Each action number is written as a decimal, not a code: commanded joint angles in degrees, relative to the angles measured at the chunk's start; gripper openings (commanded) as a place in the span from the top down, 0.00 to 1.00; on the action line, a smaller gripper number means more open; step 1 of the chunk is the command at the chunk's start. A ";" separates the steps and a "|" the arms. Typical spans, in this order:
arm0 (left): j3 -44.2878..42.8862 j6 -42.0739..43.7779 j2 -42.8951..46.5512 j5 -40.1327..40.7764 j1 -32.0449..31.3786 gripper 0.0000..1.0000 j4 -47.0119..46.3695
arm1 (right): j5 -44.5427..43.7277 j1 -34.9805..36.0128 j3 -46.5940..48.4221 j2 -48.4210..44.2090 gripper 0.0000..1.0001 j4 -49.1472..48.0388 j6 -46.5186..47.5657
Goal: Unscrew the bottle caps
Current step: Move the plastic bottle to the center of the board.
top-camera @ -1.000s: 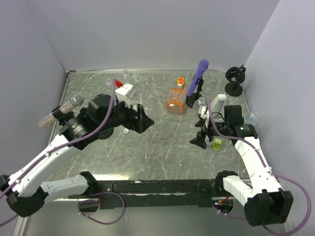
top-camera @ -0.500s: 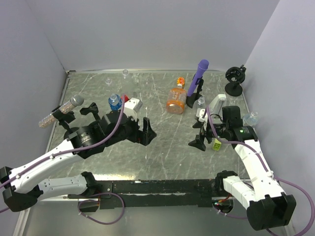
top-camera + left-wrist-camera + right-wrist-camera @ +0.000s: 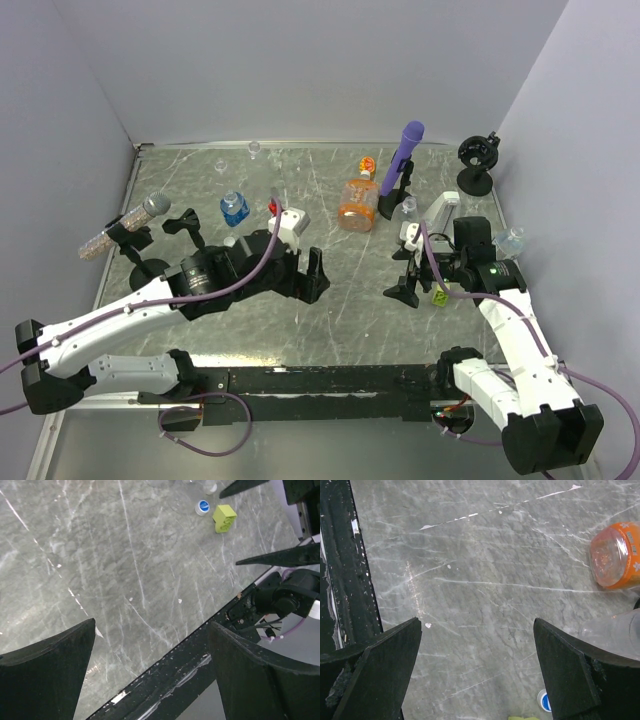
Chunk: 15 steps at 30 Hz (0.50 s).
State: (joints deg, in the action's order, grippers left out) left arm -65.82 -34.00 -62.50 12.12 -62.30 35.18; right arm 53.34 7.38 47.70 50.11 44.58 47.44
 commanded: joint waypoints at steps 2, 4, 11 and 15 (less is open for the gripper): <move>-1.68 -1.25 -0.16 0.89 -1.50 0.03 -1.95 | 0.01 0.45 1.17 -0.36 0.01 -1.95 0.37; -1.68 -1.25 -0.60 0.63 -1.77 0.03 -2.39 | -0.34 0.45 1.08 -0.27 0.01 -2.39 0.02; -3.43 -0.55 -1.31 1.24 -3.70 0.03 -2.31 | -1.92 0.62 0.64 1.13 0.01 -3.71 -0.77; -3.53 0.16 -0.34 2.29 -4.40 0.04 -1.95 | -2.54 1.06 0.99 3.24 0.01 -2.83 -0.07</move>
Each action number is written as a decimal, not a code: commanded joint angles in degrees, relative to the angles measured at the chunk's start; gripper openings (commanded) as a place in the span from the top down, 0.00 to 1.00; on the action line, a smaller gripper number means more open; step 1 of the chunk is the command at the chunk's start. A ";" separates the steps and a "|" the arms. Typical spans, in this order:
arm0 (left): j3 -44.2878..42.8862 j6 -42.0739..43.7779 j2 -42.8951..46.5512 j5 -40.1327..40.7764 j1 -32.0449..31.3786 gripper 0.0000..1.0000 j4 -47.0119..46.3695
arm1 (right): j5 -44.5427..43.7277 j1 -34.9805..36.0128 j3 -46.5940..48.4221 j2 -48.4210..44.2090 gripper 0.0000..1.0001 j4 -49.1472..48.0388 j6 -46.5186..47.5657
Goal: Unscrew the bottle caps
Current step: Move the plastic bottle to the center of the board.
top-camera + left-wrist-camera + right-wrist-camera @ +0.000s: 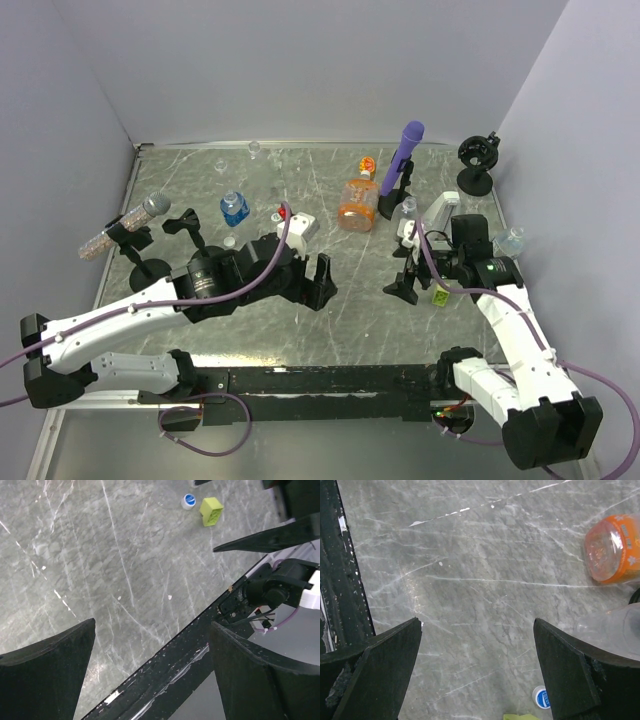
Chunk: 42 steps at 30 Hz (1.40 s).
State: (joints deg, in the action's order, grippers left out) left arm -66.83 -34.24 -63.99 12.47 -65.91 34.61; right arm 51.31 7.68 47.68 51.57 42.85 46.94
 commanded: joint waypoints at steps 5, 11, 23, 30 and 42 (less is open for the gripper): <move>-0.41 1.45 2.02 1.68 -0.80 0.04 -3.06 | -1.65 0.76 0.57 1.34 0.01 -2.07 0.08; -0.76 0.93 1.14 -0.60 -0.97 0.03 -3.58 | -2.62 0.75 -0.04 0.99 0.01 -3.47 -0.53; 0.46 4.70 1.13 -0.34 -3.35 0.03 -7.10 | -4.90 0.23 -0.66 3.45 0.01 -4.09 0.08; 6.44 10.24 8.25 3.78 -3.35 0.03 -12.19 | -0.78 -0.74 -1.19 4.41 0.01 -3.30 2.10; 4.52 7.26 -2.36 -16.66 21.32 0.03 -23.00 | -3.23 -1.79 -1.01 4.59 0.01 -3.92 1.40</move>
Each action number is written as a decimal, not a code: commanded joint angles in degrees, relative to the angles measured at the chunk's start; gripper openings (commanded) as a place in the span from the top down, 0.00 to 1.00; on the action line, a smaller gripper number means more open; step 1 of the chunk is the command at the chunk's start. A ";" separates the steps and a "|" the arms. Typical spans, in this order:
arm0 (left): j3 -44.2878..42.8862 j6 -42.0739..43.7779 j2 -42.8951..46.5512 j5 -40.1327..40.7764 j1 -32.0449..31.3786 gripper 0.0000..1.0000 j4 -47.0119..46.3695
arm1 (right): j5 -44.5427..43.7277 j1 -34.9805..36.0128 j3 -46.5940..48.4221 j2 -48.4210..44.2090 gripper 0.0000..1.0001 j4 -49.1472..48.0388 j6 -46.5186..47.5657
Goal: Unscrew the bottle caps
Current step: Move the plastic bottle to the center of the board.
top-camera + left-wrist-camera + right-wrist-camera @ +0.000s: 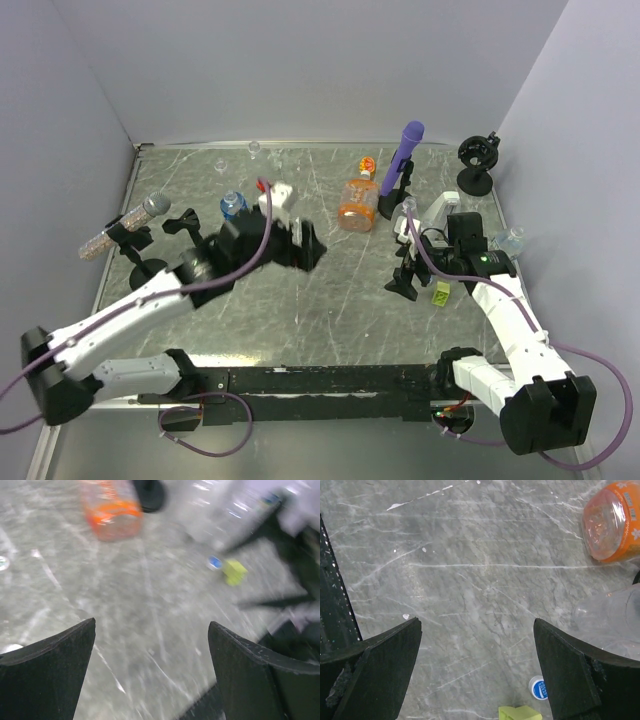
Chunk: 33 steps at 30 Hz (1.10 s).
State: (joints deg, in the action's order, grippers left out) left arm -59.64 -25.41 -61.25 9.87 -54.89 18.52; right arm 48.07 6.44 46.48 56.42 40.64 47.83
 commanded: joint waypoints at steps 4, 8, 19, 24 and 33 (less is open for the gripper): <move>-9.52 -3.15 -18.43 -22.15 18.57 0.03 -9.47 | 0.00 -0.64 0.45 -0.70 0.01 -1.71 -0.11; -19.36 -2.90 -33.54 -27.09 22.89 0.03 -9.65 | 0.00 -0.64 0.98 -1.05 0.01 -0.83 -0.20; -54.69 1.33 -67.23 -28.32 25.62 0.03 0.28 | 0.70 -1.43 1.16 -0.62 0.01 -0.30 0.15; -61.38 -0.34 -74.96 -33.68 26.24 0.03 -0.33 | 0.70 -1.43 1.33 0.18 0.01 0.05 0.42; -69.74 -5.53 -84.99 -35.54 26.24 0.18 0.11 | 0.53 -1.43 1.25 0.97 0.01 0.05 0.42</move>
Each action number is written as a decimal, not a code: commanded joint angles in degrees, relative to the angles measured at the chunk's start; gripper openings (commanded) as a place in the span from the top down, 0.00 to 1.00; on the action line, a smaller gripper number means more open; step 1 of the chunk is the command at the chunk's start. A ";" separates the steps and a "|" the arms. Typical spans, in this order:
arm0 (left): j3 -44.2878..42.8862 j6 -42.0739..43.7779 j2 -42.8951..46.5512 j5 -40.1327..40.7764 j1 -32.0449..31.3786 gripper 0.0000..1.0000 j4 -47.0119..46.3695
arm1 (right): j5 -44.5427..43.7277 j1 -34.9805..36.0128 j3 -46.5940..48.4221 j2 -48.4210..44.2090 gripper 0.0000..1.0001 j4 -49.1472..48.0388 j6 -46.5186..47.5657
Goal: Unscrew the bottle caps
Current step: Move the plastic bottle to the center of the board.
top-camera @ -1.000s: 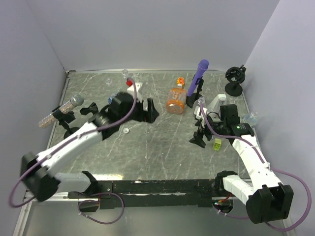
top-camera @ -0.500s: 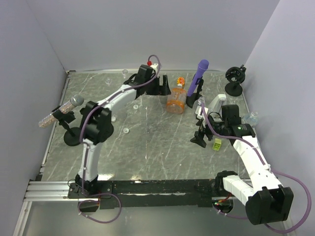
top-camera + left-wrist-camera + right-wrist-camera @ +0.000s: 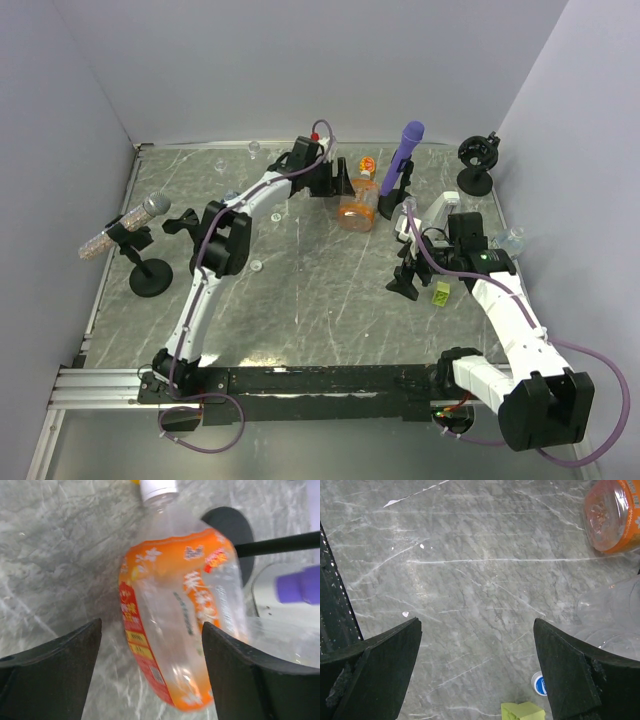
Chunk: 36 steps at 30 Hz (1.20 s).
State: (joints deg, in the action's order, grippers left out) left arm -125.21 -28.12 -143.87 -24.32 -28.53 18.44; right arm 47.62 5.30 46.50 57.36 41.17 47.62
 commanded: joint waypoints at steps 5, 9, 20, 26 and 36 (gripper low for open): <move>-0.14 -2.47 -1.06 -0.56 -0.21 0.29 0.02 | 1.08 -0.47 1.14 0.12 0.01 -0.47 0.64; 5.75 -0.10 2.71 0.76 -0.29 0.34 0.72 | 0.81 -0.47 1.14 -0.06 0.01 -0.47 0.64; 25.70 6.06 18.35 3.13 -2.31 0.47 2.39 | 1.25 -0.55 1.14 -0.32 0.01 -0.12 0.99; 41.07 3.87 29.59 5.59 -6.18 0.47 -0.59 | 2.83 -0.38 1.31 0.03 0.01 0.49 1.25; 60.16 -6.32 46.30 14.37 -16.80 0.46 -8.24 | 5.82 -0.38 1.84 1.17 0.01 2.07 1.60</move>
State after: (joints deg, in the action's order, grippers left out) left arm -67.96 -29.76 -103.46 -14.96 -41.32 13.93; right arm 50.35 5.21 46.57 58.30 42.26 47.88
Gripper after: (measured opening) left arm 0.531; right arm 0.992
